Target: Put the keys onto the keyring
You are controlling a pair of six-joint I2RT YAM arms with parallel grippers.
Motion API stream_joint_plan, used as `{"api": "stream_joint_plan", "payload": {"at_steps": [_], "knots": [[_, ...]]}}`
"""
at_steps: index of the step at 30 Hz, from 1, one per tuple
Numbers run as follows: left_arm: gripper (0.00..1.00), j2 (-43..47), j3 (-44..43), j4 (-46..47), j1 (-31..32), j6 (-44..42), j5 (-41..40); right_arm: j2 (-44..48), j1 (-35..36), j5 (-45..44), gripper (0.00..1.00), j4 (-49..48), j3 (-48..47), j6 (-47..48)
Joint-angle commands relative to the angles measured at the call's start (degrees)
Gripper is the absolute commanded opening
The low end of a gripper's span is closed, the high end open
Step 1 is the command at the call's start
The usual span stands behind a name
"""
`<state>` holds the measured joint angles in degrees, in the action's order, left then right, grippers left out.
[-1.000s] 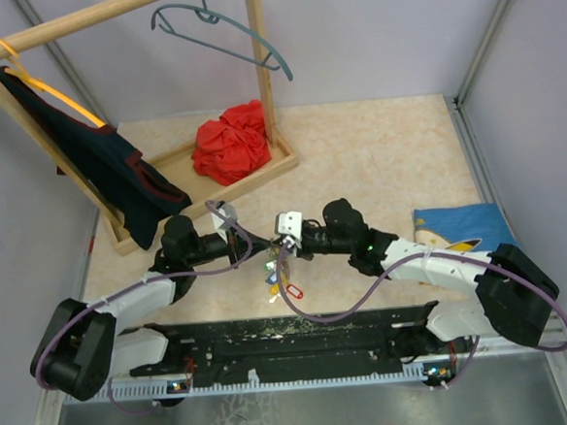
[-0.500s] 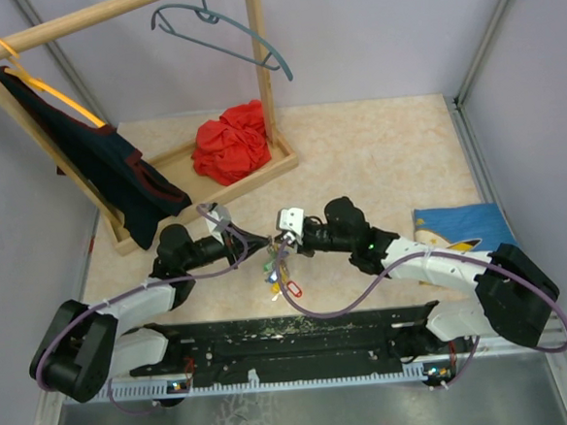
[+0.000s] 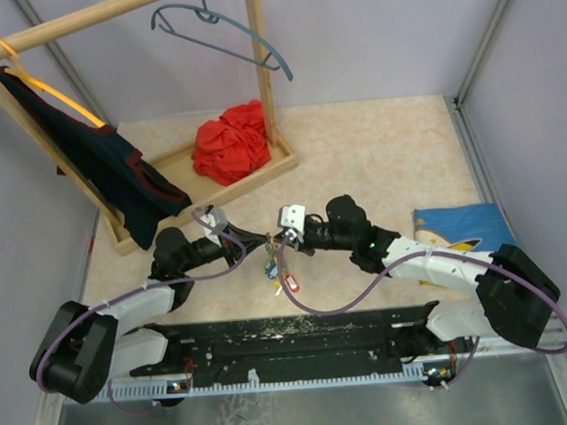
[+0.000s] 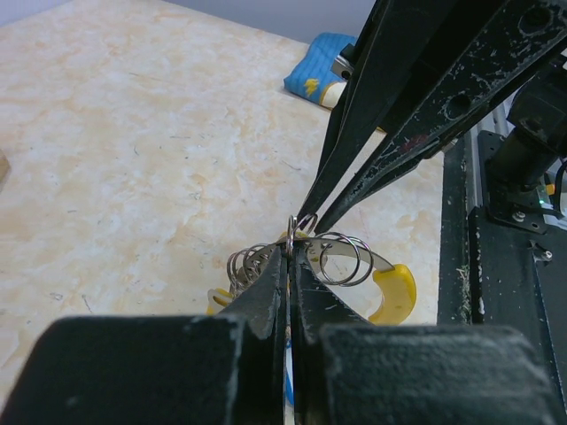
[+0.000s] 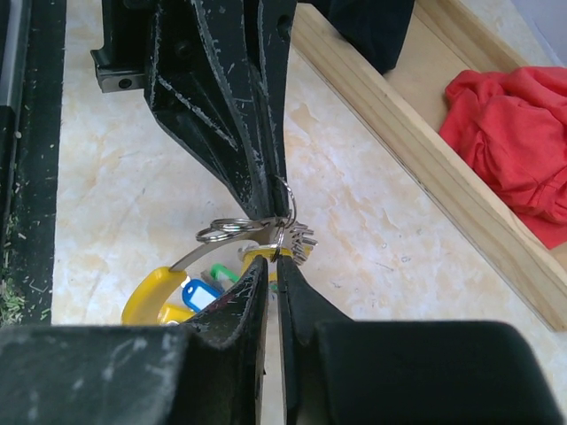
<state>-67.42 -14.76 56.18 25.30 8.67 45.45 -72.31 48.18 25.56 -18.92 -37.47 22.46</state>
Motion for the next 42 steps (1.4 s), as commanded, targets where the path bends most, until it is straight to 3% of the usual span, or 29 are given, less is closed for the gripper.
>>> {"api": "stream_joint_plan", "payload": {"at_steps": [1,12,18,27,37,42], "knots": [[0.00,1.12,-0.05,5.43,-0.47,-1.28,1.70,1.92,-0.54,0.80,0.11,-4.06,1.05,-1.05],[0.00,-0.16,-0.35,6.33,-0.51,-1.34,3.61,2.94,-0.51,-0.44,0.24,-8.33,2.26,-2.10],[0.00,-0.39,-0.44,6.78,-0.50,-1.10,4.25,2.39,-0.49,0.42,0.25,-9.34,1.98,-2.51],[0.00,-1.13,-0.49,7.88,-0.52,-0.42,5.19,1.17,-0.50,1.80,0.14,-10.56,1.84,-3.36],[0.00,-0.92,-0.29,8.87,-0.46,0.28,5.48,-0.28,-0.48,3.67,0.12,-8.30,0.70,-3.17],[0.00,-0.89,-0.17,9.67,-0.51,0.97,5.33,-0.59,-0.36,3.78,0.00,-7.45,0.39,-2.64]]}}
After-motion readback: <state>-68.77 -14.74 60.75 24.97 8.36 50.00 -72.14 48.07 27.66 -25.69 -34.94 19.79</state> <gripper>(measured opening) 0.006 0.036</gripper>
